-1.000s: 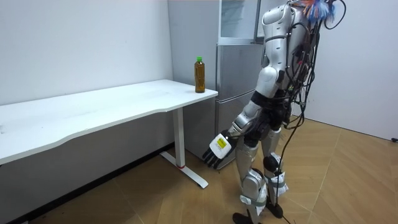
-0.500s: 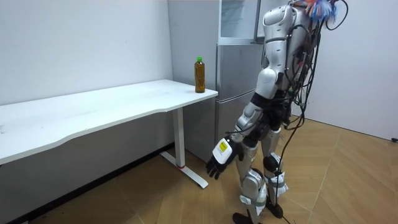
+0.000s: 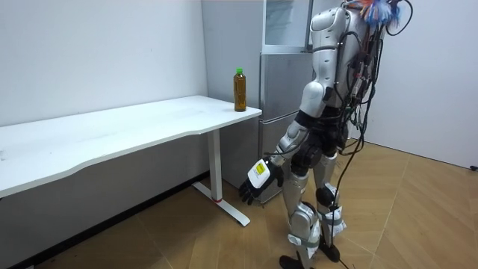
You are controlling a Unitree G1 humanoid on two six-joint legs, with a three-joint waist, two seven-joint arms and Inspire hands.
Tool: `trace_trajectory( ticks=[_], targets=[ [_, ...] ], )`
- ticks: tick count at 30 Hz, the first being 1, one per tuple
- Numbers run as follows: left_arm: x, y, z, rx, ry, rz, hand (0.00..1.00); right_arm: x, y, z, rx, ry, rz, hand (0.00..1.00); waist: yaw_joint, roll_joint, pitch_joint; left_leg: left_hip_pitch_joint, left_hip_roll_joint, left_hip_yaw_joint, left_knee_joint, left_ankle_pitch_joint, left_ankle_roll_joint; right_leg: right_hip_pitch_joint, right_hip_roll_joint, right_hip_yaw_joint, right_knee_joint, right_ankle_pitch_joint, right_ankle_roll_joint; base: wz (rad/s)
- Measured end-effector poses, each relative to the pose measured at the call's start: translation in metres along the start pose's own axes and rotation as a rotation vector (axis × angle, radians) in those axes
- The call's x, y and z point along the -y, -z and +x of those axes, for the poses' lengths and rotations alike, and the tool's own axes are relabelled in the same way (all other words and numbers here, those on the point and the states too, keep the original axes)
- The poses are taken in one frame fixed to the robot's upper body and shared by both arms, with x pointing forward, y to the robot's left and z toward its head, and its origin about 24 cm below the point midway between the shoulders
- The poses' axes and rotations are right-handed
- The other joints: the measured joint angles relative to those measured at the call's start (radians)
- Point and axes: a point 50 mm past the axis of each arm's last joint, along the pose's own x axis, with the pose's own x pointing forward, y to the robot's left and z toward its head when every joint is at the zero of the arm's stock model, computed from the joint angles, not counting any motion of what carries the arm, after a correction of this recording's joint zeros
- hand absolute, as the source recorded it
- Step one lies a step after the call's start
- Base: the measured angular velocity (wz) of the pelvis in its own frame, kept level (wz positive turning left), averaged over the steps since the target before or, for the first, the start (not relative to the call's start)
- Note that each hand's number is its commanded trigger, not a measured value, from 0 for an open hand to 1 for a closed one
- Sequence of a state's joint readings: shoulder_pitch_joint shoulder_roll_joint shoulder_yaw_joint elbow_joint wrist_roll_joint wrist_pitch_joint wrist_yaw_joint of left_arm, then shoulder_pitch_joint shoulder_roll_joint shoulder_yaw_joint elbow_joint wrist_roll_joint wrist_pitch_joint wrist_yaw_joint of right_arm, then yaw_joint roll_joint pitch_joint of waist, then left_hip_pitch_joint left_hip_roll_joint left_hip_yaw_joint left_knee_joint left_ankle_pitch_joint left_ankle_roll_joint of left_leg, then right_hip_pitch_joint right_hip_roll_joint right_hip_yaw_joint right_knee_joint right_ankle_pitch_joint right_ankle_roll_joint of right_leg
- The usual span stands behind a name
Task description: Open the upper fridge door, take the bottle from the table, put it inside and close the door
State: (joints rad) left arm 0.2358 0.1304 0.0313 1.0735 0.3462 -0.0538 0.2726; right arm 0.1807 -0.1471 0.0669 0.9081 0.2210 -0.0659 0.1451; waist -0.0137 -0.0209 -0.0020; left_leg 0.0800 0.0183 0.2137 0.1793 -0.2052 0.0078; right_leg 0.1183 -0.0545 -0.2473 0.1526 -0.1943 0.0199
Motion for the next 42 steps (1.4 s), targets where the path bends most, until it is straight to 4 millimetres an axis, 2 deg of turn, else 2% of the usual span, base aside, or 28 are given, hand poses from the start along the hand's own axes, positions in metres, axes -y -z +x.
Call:
trace_trajectory(
  ticks=[3, 5, 8, 10, 14, 19, 21, 25, 32, 38, 42],
  targets=[
    [0.0, -0.001, 0.0, 0.007, 0.002, -0.002, 0.0, -0.009, -0.03, 0.0, 0.131, -0.037, -0.036, 0.0, 0.006, 0.004, 0.0029, -0.002, 0.003, 0.003, 0.006, -0.002, -0.001, -0.003, 0.002, 0.002, 0.002, 0.001, -0.001, -0.03],
    [0.0, -0.005, 0.001, 0.031, 0.003, -0.005, 0.0, -0.023, -0.06, -0.004, 0.282, -0.09, -0.068, 0.0, 0.018, 0.005, 0.0047, -0.001, 0.005, 0.003, 0.008, -0.003, -0.003, -0.001, 0.004, 0.002, -0.001, 0.002, -0.003, 0.0],
    [0.001, -0.006, 0.001, 0.045, 0.004, -0.008, 0.0, -0.035, -0.089, -0.013, 0.426, -0.14, -0.087, 0.0, 0.024, 0.005, 0.0044, 0.0, 0.005, 0.001, 0.008, -0.004, -0.003, 0.001, 0.004, 0.0, -0.002, 0.002, -0.003, 0.01],
    [0.001, -0.005, 0.0, 0.046, 0.004, -0.007, 0.0, -0.041, -0.1, -0.018, 0.484, -0.165, -0.083, 0.0, 0.024, 0.005, 0.0041, 0.0, 0.005, 0.001, 0.008, -0.004, -0.003, 0.001, 0.004, 0.0, -0.001, 0.002, -0.003, 0.0],
    [0.001, -0.007, 0.0, 0.059, 0.009, 0.007, 0.0, -0.044, -0.108, -0.028, 0.536, -0.181, -0.087, 0.0, 0.034, 0.001, 0.0019, -0.007, 0.004, -0.001, 0.008, -0.004, -0.003, -0.008, 0.004, 0.001, 0.001, 0.002, -0.003, -0.03],
    [0.002, -0.009, 0.0, 0.064, 0.019, 0.028, 0.0, -0.044, -0.112, -0.032, 0.536, -0.183, -0.094, 0.0, 0.04, -0.002, 0.0007, -0.008, 0.005, -0.001, 0.008, -0.004, -0.003, -0.007, 0.003, 0.002, 0.008, 0.003, -0.004, -0.01],
    [0.003, -0.007, 0.0, 0.055, 0.024, 0.037, 0.0, -0.044, -0.117, -0.035, 0.542, -0.188, -0.105, 0.0, 0.046, 0.002, 0.0053, -0.006, 0.006, 0.0, 0.008, -0.004, -0.003, -0.006, 0.003, 0.004, 0.019, 0.003, -0.004, -0.04],
    [0.006, -0.005, -0.001, 0.046, 0.038, 0.061, 0.0, -0.047, -0.127, -0.042, 0.579, -0.203, -0.128, 0.0, 0.05, 0.007, 0.0095, -0.015, 0.008, 0.005, 0.018, -0.004, -0.002, -0.023, 0.003, 0.021, 0.037, 0.003, -0.005, -0.07],
    [0.009, 0.002, -0.004, 0.03, 0.057, 0.081, 0.0, -0.055, -0.145, -0.054, 0.657, -0.219, -0.147, 0.0, 0.055, 0.002, 0.01, -0.039, 0.01, 0.005, 0.038, -0.003, 0.0, -0.047, 0.003, 0.025, 0.037, 0.007, -0.01, -0.02],
    [0.009, 0.006, -0.004, 0.008, 0.066, 0.09, 0.0, -0.056, -0.164, -0.072, 0.728, -0.23, -0.205, 0.0, 0.058, 0.0, 0.0089, -0.05, 0.011, 0.006, 0.043, 0.0, 0.004, -0.052, 0.002, 0.024, 0.057, 0.009, -0.011, 0.0],
    [0.01, 0.006, -0.004, 0.006, 0.07, 0.091, 0.0, -0.056, -0.17, -0.078, 0.761, -0.236, -0.221, 0.0, 0.066, -0.007, 0.0106, -0.05, 0.011, 0.004, 0.045, 0.001, 0.004, -0.054, 0.002, 0.025, 0.06, 0.009, -0.011, 0.0]
  ],
)
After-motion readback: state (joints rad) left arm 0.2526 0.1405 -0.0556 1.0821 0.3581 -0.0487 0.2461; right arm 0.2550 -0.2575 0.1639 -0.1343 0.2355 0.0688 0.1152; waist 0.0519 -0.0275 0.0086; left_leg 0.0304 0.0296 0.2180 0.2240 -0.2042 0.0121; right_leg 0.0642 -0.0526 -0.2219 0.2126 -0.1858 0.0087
